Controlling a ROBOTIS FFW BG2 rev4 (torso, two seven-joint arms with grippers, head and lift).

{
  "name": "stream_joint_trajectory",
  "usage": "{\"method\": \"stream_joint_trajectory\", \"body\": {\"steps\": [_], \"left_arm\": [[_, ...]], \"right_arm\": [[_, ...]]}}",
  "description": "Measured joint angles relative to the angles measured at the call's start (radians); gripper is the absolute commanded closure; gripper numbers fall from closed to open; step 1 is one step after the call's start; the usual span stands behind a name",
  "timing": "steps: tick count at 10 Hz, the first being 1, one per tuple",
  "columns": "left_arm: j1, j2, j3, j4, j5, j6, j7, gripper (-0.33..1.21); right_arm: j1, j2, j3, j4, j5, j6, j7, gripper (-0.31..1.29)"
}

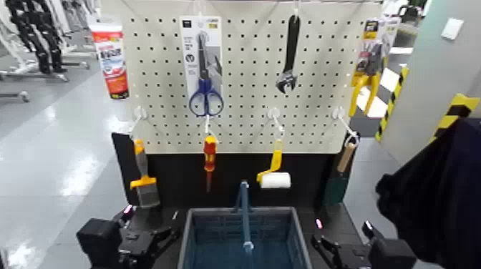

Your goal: Put the red screwdriver into the crate.

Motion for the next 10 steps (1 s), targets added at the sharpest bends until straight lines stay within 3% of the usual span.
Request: {"method": "stream_joint_trajectory", "body": {"steps": [6,10], "left_arm": [[-0.024,-0.007,0.019,0.008,-0.001,0.043,-0.08,0.1],[-0.127,-0.011,0.089,0.069,0.019,0.105,-0.303,0.1]], "right_arm": [[-0.001,0.001,0.003,0.003,0.0,0.0,0.0,0.14],[-0.005,0.001,0.008,0.007,0.0,0.001,0.0,0.14]]}}
